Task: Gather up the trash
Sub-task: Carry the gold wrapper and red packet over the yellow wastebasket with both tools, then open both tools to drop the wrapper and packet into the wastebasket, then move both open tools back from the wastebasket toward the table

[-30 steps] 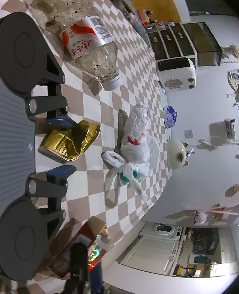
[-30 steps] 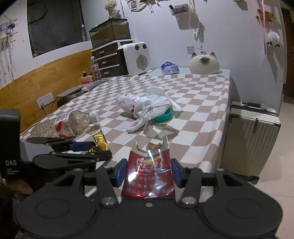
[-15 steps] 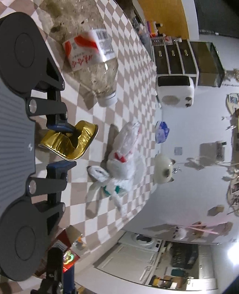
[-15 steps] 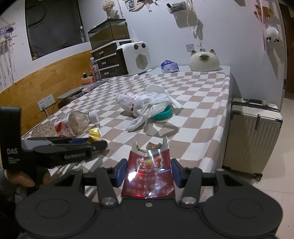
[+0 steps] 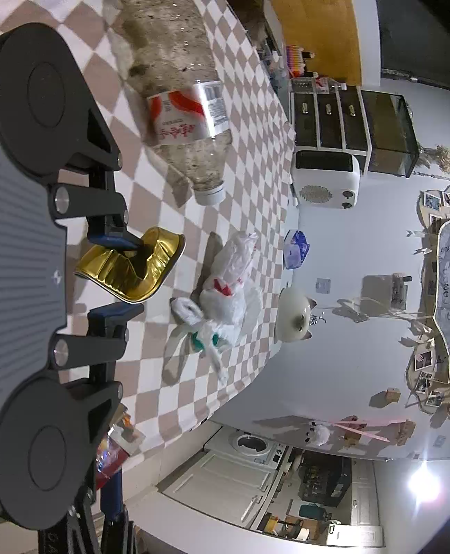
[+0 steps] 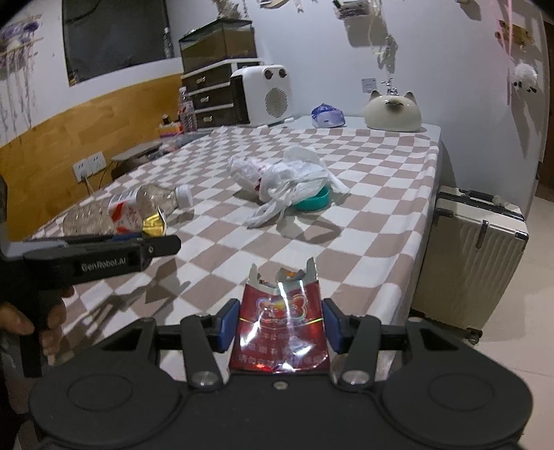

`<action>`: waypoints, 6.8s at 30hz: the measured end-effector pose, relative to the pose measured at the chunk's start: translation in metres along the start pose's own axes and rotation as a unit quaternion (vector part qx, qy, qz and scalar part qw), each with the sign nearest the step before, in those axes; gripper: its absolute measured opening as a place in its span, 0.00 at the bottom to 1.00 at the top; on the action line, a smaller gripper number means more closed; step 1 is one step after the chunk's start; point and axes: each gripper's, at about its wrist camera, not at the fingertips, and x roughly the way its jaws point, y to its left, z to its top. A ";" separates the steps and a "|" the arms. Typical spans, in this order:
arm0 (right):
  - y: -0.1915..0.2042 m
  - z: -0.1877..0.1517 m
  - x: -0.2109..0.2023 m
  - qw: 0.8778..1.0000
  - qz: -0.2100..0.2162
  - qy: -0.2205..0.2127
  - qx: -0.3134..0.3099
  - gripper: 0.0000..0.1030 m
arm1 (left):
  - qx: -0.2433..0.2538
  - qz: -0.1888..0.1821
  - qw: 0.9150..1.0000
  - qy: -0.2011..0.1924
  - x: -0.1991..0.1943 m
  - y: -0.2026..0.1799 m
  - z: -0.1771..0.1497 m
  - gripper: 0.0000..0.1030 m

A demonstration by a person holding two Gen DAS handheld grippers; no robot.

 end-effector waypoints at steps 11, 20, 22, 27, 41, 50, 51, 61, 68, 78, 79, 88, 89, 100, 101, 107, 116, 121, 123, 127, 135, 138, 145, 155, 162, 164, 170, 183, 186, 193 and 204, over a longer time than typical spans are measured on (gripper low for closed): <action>0.018 0.004 0.009 0.997 -0.019 0.053 -0.048 0.51 | -0.008 -0.012 1.000 0.008 -0.019 -0.007 -0.010 0.32; 0.020 0.004 -0.008 0.998 -0.034 0.032 -0.046 0.49 | -0.006 -0.006 1.000 0.007 -0.041 -0.016 -0.012 0.32; 0.019 0.004 -0.016 0.998 -0.036 0.024 -0.040 0.49 | -0.005 -0.004 1.000 0.005 -0.047 -0.018 -0.012 0.32; 0.017 0.005 -0.037 0.999 -0.041 0.004 -0.032 0.49 | -0.001 0.000 1.000 0.005 -0.063 -0.026 -0.011 0.32; 0.007 -0.006 -0.101 0.997 -0.060 -0.049 -0.016 0.50 | 0.011 -0.001 1.000 -0.014 -0.110 -0.061 -0.010 0.32; -0.014 -0.019 -0.149 0.994 -0.081 -0.078 0.000 0.50 | 0.031 -0.028 0.999 -0.027 -0.125 -0.107 -0.009 0.32; -0.017 -0.020 -0.154 0.993 -0.084 -0.081 0.002 0.50 | 0.034 -0.032 0.999 -0.028 -0.125 -0.114 -0.009 0.32; -0.067 -0.044 -0.203 0.987 -0.127 -0.096 0.032 0.50 | 0.060 -0.088 0.994 -0.026 -0.119 -0.188 -0.012 0.32; -0.106 -0.066 -0.229 0.981 -0.157 -0.099 0.059 0.50 | 0.075 -0.126 0.989 -0.003 -0.100 -0.243 -0.022 0.32; -0.173 -0.104 -0.243 0.973 -0.192 -0.085 0.099 0.50 | 0.094 -0.180 0.978 0.054 -0.042 -0.325 -0.052 0.33; -0.179 -0.108 -0.242 0.972 -0.194 -0.083 0.104 0.50 | 0.095 -0.183 0.976 0.062 -0.033 -0.332 -0.056 0.33; -0.255 -0.158 -0.215 0.962 -0.222 -0.038 0.154 0.50 | 0.109 -0.210 0.960 0.147 0.060 -0.391 -0.104 0.32; -0.262 -0.164 -0.212 0.960 -0.228 -0.033 0.157 0.50 | 0.111 -0.212 0.959 0.154 0.069 -0.396 -0.109 0.33; -0.349 -0.240 -0.142 0.940 -0.252 0.024 0.227 0.50 | 0.115 -0.207 0.935 0.266 0.217 -0.422 -0.185 0.33; -0.354 -0.245 -0.133 0.939 -0.251 0.031 0.232 0.50 | 0.116 -0.204 0.932 0.275 0.230 -0.420 -0.192 0.33; -0.383 -0.276 -0.067 0.936 -0.237 0.066 0.250 0.50 | 0.104 -0.174 0.921 0.333 0.306 -0.390 -0.243 0.33; -0.404 -0.313 0.044 0.932 -0.184 0.126 0.287 0.50 | 0.101 -0.141 0.910 0.377 0.378 -0.354 -0.303 0.33; -0.406 -0.326 0.096 0.927 -0.151 0.150 0.309 0.50 | 0.098 -0.127 0.903 0.399 0.405 -0.338 -0.332 0.33; -0.406 -0.329 0.115 0.927 -0.138 0.161 0.308 0.50 | 0.096 -0.121 0.901 0.405 0.415 -0.333 -0.340 0.33; -0.407 -0.333 0.151 0.925 -0.126 0.182 0.310 0.50 | 0.106 -0.111 0.899 0.411 0.428 -0.323 -0.352 0.33; -0.407 -0.341 0.209 0.922 -0.125 0.227 0.288 0.50 | 0.133 -0.113 0.896 0.407 0.436 -0.318 -0.359 0.33; -0.405 -0.340 0.220 0.924 -0.126 0.235 0.275 0.51 | 0.136 -0.109 0.899 0.400 0.438 -0.315 -0.357 0.33; -0.407 -0.343 0.221 0.921 -0.130 0.232 0.285 0.56 | 0.138 -0.107 0.900 0.400 0.436 -0.312 -0.355 0.35; -0.405 -0.341 0.209 0.922 -0.128 0.237 0.278 0.59 | 0.147 -0.108 0.897 0.403 0.424 -0.316 -0.352 0.51; -0.403 -0.338 0.198 0.924 -0.128 0.237 0.270 0.59 | 0.141 -0.101 0.899 0.403 0.411 -0.308 -0.341 0.52; -0.402 -0.335 0.195 0.925 -0.126 0.237 0.268 0.59 | 0.137 -0.098 0.899 0.404 0.407 -0.305 -0.338 0.54; -0.391 -0.330 0.181 0.928 -0.124 0.241 0.254 0.60 | 0.118 -0.090 0.900 0.409 0.393 -0.297 -0.326 0.64; -0.375 -0.322 0.135 0.931 -0.147 0.242 0.232 0.80 | 0.106 -0.053 0.911 0.396 0.357 -0.284 -0.304 0.97; -0.372 -0.323 0.122 0.931 -0.153 0.244 0.224 0.86 | 0.107 -0.039 0.912 0.394 0.347 -0.281 -0.300 1.00; -0.367 -0.321 0.094 0.932 -0.179 0.225 0.220 1.00 | 0.108 -0.015 0.914 0.390 0.324 -0.274 -0.287 1.00; -0.352 -0.310 0.059 0.929 -0.195 0.232 0.213 1.00 | 0.096 -0.014 0.929 0.358 0.273 -0.277 -0.252 1.00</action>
